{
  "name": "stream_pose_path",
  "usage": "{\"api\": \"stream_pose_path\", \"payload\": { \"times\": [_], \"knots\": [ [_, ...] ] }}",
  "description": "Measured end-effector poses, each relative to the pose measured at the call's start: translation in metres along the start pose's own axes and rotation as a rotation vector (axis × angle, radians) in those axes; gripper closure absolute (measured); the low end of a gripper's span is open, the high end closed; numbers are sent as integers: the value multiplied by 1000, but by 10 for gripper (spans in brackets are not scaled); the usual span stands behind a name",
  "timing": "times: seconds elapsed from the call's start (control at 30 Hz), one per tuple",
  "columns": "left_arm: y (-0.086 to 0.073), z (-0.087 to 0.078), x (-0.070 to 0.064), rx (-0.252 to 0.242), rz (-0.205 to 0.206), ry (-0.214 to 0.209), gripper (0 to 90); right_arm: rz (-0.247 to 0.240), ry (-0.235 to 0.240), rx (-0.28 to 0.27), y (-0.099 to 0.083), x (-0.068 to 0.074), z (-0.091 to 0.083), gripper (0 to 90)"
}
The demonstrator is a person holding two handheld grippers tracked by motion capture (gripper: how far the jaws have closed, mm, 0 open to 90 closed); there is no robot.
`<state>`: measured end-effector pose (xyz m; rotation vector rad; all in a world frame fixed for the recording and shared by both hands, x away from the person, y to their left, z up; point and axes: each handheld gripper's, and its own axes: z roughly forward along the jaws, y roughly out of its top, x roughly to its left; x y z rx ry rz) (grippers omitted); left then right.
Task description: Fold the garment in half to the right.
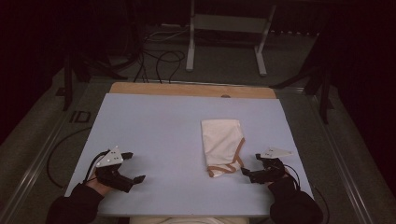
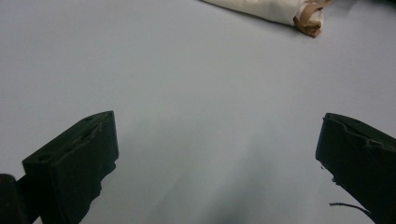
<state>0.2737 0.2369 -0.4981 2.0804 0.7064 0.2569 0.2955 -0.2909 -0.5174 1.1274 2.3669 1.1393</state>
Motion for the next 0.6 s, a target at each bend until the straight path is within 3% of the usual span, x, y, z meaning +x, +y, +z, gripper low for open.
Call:
{"api": "stream_pose_path", "payload": {
  "times": [0.6],
  "knots": [
    [-1, 0, 0, 3, -2, 1, 2, 12, 3, -5, -1, -2, 1, 98]
  ]
}}
